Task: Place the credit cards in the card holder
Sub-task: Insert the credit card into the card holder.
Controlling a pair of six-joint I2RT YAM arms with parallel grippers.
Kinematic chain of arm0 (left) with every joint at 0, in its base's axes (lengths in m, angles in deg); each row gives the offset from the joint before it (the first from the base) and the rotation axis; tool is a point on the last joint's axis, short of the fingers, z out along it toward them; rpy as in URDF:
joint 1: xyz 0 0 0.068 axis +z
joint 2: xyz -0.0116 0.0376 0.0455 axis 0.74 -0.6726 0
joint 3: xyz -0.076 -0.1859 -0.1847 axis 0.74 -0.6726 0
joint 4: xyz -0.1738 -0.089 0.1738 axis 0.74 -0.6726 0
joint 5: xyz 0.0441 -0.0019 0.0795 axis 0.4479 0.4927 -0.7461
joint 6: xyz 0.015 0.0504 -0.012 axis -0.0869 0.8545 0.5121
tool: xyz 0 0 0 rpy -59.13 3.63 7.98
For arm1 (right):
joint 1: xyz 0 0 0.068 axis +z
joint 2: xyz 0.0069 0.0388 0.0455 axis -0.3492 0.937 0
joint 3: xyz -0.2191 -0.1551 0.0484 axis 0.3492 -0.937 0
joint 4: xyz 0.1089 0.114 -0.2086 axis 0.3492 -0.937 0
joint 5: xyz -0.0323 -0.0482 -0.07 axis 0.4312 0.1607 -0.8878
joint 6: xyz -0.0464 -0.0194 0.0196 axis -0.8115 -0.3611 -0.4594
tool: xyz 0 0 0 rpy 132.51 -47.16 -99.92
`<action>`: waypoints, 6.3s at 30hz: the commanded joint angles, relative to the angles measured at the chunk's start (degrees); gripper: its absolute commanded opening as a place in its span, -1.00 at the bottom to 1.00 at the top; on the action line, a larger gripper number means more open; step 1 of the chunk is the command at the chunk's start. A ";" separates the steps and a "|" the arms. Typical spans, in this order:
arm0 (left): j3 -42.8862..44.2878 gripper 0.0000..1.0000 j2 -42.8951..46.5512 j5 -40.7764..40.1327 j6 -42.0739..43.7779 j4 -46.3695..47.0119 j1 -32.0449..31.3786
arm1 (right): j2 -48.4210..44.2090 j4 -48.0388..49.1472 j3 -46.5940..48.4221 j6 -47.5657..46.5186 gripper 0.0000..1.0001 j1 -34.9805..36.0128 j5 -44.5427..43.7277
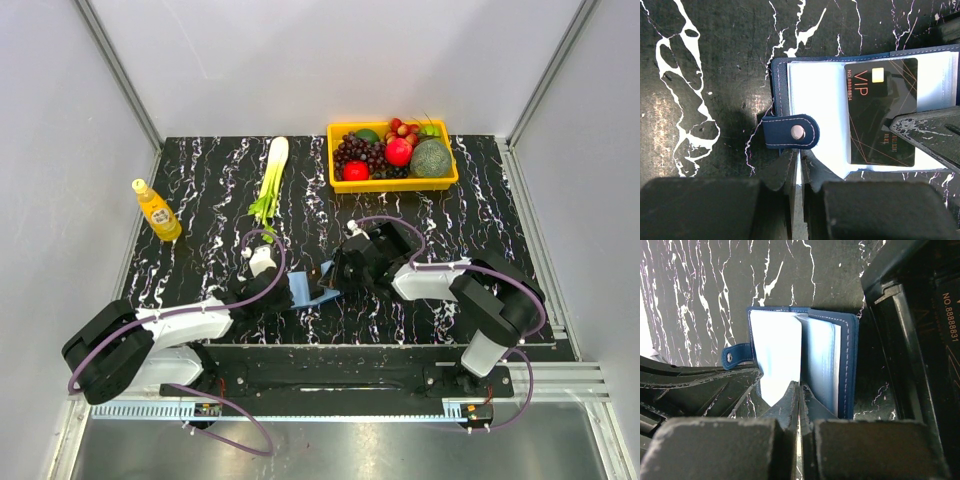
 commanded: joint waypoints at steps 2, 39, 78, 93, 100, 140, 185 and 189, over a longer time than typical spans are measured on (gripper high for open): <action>0.61 -0.81 -1.61 2.25 0.54 -0.02 0.00 | 1.12 -1.98 1.10 -0.43 -1.00 0.37 -0.63; 2.19 -0.80 -0.56 0.67 0.10 -4.51 0.17 | 7.44 -7.59 6.19 -2.36 -0.91 3.36 5.96; 1.49 -0.80 1.29 1.37 0.19 -3.89 0.52 | 9.55 -11.29 11.47 -4.21 -0.92 4.68 4.54; -0.53 -0.71 3.92 0.76 -1.22 -4.16 0.87 | 6.74 -8.48 9.88 -3.77 -0.06 4.86 4.90; -1.77 -0.70 4.72 1.90 -1.74 -1.78 1.05 | 7.80 -7.87 10.94 -4.03 -0.19 5.21 5.95; -2.91 -0.80 5.86 0.23 -1.66 -2.57 1.23 | 4.01 -20.87 15.33 -10.27 -0.60 6.18 -8.81; -4.31 -0.47 8.76 1.29 -0.16 0.33 2.11 | 10.97 -29.13 25.18 -15.72 -0.78 10.57 -15.66; -4.67 -0.36 9.99 0.24 -0.69 -1.08 2.28 | 8.94 -29.31 24.65 -15.99 -0.79 10.57 -17.69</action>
